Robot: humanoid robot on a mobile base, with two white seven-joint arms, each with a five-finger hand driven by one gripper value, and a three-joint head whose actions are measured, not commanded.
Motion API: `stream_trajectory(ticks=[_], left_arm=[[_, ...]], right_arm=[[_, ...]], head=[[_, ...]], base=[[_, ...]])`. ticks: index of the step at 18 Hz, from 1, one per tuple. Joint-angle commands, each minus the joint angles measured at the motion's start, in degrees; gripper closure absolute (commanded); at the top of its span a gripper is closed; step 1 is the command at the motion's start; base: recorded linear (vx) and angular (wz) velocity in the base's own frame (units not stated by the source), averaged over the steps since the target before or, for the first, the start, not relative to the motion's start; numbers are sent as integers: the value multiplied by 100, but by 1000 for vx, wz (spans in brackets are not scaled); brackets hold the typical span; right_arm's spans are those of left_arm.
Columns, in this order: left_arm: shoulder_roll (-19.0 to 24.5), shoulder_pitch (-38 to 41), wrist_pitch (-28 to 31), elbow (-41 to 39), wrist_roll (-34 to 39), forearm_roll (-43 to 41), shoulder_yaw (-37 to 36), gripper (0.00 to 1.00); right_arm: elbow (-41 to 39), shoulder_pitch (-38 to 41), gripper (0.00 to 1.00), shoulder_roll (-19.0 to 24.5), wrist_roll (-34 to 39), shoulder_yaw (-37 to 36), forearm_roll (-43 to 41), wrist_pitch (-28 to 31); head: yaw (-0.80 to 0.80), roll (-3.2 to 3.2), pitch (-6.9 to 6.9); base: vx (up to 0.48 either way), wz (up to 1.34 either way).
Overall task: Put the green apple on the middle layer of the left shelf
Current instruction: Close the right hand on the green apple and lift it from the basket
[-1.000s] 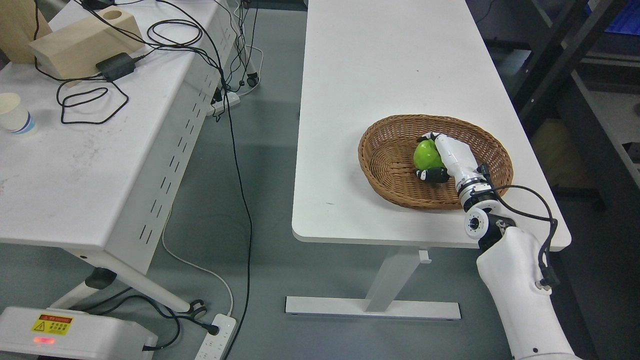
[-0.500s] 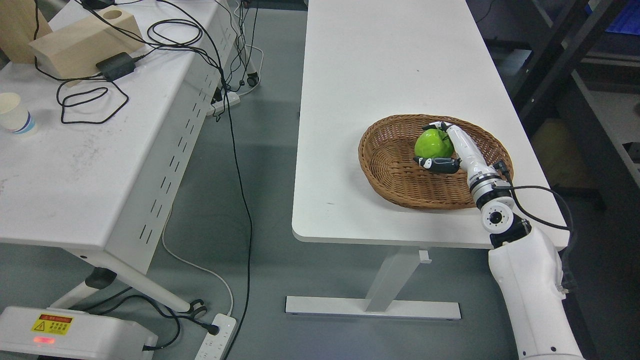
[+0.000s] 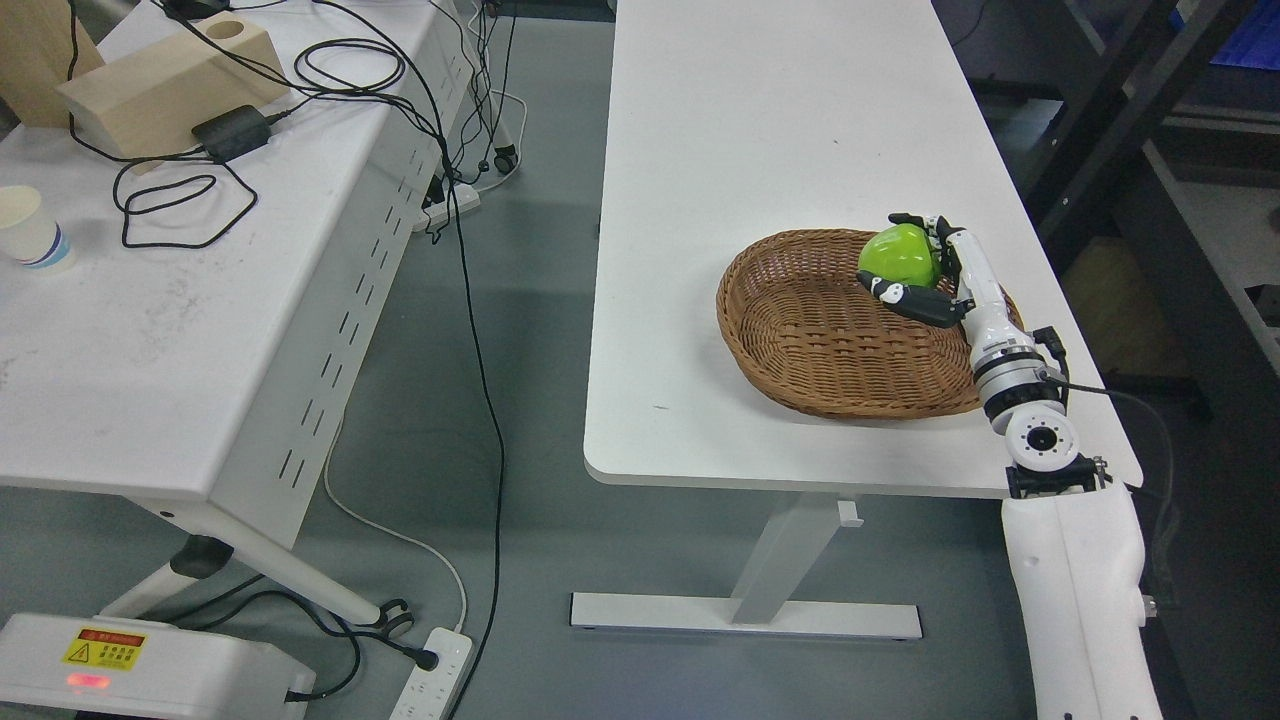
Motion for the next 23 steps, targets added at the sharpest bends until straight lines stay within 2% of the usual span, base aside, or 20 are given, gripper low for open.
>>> stream_trajectory(ticks=[1,12,23], left_arm=[[100,0,-2,0,5,0,0,0],[100,0,-2,0,5,0,0,0],[100,0,-2,0,-4,0,0,0]], right_arm=[[-401,242,97,177,67,-648,-554,51],[-428,356,97,256,76,-613,-554,42],[-428,418,96,239,67,-648,-545,25]], head=[[0,0,0],[0,0,0],[0,0,0]], base=[[0,0],[-17,1],[-148,-40]])
